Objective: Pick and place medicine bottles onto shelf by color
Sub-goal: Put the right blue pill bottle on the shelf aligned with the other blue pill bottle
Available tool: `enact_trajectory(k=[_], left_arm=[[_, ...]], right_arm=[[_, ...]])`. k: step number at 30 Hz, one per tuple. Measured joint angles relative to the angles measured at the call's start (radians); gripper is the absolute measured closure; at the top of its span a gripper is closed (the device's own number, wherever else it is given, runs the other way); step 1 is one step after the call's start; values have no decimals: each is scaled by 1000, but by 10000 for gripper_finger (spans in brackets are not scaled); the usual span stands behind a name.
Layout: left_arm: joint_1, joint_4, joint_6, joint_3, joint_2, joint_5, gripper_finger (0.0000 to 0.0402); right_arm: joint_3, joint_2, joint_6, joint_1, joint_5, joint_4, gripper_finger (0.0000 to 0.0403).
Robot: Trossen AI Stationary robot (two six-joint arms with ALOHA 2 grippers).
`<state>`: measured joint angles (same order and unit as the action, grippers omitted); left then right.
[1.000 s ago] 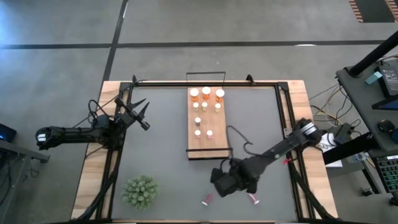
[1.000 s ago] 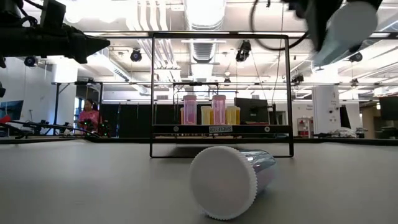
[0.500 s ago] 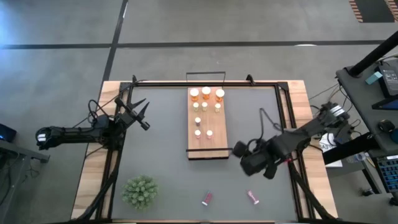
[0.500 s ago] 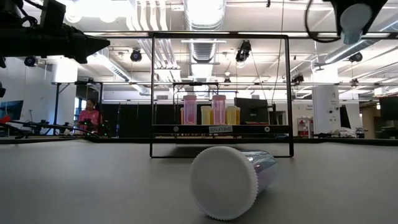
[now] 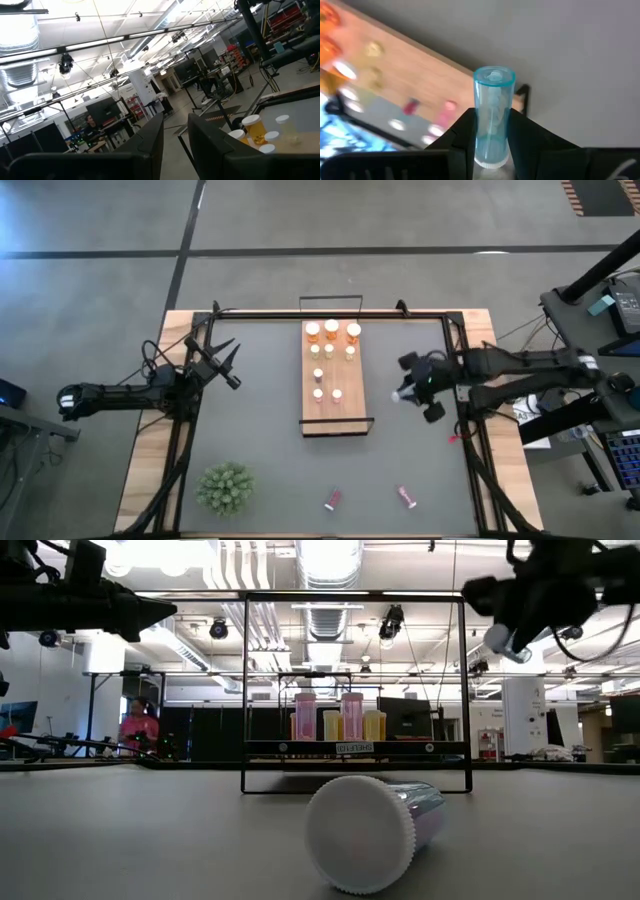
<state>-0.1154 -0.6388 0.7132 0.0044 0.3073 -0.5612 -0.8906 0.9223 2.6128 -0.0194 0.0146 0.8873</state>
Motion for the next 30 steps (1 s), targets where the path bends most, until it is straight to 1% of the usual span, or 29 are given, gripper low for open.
enact_trajectory(k=[4,8,13,18,20,23,27,30], left_arm=[[0,0,0,0,0,0,330],[0,0,0,0,0,0,330],[0,0,0,0,0,0,330],[0,0,0,0,0,0,330],[0,0,0,0,0,0,330],[0,0,0,0,0,0,330],[0,0,0,0,0,0,330],[0,0,0,0,0,0,330]], right_arm=[[114,-91,-47,167,-122,-138,321],[226,-133,-102,313,-306,-352,321],[344,-101,-187,456,-559,-641,316],[429,-37,-179,570,-762,-870,305],[446,-7,-179,600,-811,-940,304],[456,43,-178,619,-851,-1018,305],[456,112,-172,622,-854,-1138,305],[456,182,-84,622,-854,-1264,304]])
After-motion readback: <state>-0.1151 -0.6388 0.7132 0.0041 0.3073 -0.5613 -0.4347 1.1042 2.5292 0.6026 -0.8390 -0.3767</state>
